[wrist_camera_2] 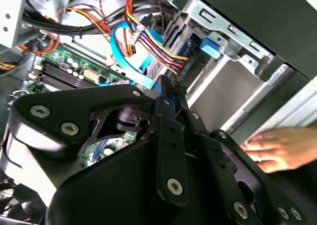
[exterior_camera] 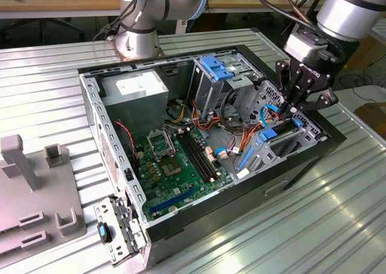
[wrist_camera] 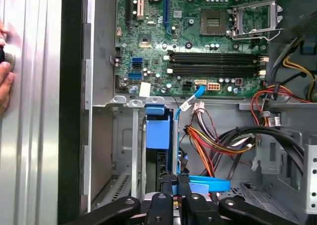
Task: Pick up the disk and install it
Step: 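Insert the second disk wire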
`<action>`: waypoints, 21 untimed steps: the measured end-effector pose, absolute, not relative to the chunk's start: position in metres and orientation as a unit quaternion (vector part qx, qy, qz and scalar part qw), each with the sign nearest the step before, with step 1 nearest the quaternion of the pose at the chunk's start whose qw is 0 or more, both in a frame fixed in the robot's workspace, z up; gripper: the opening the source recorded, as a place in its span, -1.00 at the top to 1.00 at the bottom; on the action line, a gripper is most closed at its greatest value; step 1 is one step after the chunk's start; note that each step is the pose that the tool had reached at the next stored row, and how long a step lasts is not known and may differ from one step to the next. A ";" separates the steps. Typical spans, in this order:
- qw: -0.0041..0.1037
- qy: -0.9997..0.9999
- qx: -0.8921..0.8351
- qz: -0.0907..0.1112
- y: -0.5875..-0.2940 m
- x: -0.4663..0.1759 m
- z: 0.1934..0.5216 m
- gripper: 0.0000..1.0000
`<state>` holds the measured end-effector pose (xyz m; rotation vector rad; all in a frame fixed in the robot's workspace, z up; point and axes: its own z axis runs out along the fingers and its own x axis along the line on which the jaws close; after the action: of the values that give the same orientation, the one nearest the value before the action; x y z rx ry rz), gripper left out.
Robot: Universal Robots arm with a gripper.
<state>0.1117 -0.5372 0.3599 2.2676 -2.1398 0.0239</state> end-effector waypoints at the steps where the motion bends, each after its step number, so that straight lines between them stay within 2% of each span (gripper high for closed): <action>1: 0.007 -0.686 0.727 0.003 -0.539 0.112 0.360 0.67; 2: 0.000 -0.686 0.727 -0.003 -0.541 0.111 0.360 0.67; 5: -0.009 -0.686 0.727 -0.008 -0.548 0.110 0.359 0.67; 8: -0.017 -0.686 0.727 -0.001 -0.551 0.108 0.358 0.67; 9: -0.023 -0.686 0.727 0.005 -0.552 0.105 0.357 0.67; 21: -0.027 -0.686 0.727 0.009 -0.556 0.102 0.353 0.67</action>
<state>0.1017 -0.5562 0.3534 2.3255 -2.1923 0.0299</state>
